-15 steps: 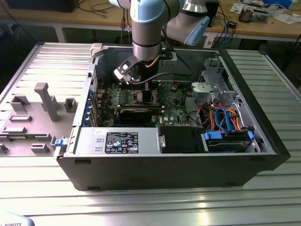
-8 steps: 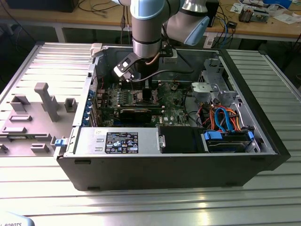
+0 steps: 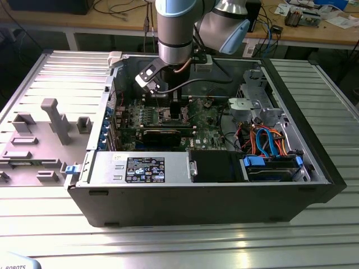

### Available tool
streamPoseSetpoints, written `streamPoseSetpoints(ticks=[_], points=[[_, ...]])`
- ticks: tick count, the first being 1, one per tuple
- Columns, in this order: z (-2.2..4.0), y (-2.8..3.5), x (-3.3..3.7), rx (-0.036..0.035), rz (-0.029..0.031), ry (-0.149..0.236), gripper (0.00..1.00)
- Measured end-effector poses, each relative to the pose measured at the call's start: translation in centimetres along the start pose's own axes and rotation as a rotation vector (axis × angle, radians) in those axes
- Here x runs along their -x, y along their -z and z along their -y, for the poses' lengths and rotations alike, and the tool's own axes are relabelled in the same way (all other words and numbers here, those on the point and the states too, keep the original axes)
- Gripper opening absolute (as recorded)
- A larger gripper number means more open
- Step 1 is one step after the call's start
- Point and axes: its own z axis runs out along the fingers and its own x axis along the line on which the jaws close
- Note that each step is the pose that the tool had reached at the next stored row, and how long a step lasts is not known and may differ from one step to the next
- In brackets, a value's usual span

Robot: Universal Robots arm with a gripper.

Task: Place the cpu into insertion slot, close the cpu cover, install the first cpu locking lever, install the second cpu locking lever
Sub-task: 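Place the cpu into insertion slot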

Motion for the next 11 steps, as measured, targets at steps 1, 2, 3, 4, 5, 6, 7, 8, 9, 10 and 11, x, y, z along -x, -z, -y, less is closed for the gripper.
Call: streamPoseSetpoints(ticks=[1, 2, 3, 4, 5, 6, 7, 8, 9, 10, 11], points=[[0.0, 0.07, -0.01, -0.0011, -0.0002, 0.0, 0.58], [0.0, 0.08, -0.01, -0.0012, -0.0002, 0.0, 0.52], [0.0, 0.08, -0.01, -0.0013, -0.0002, 0.0, 0.45], [0.0, 0.08, -0.01, -0.0013, -0.0001, 0.0, 0.4], [0.0, 0.08, 0.0, -0.0013, -0.0001, 0.0, 0.33], [0.0, 0.08, 0.0, -0.0014, -0.0001, 0.0, 0.27], [0.0, 0.08, 0.0, -0.0015, 0.0, 0.0, 0.22], [0.0, 0.08, 0.0, -0.0015, 0.0, 0.0, 0.22], [0.0, 0.08, 0.0, -0.0015, 0.0, 0.0, 0.11], [0.0, 0.08, 0.0, -0.0016, 0.0, 0.0, 0.11], [0.0, 0.08, 0.0, -0.0015, 0.0, 0.0, 0.11]])
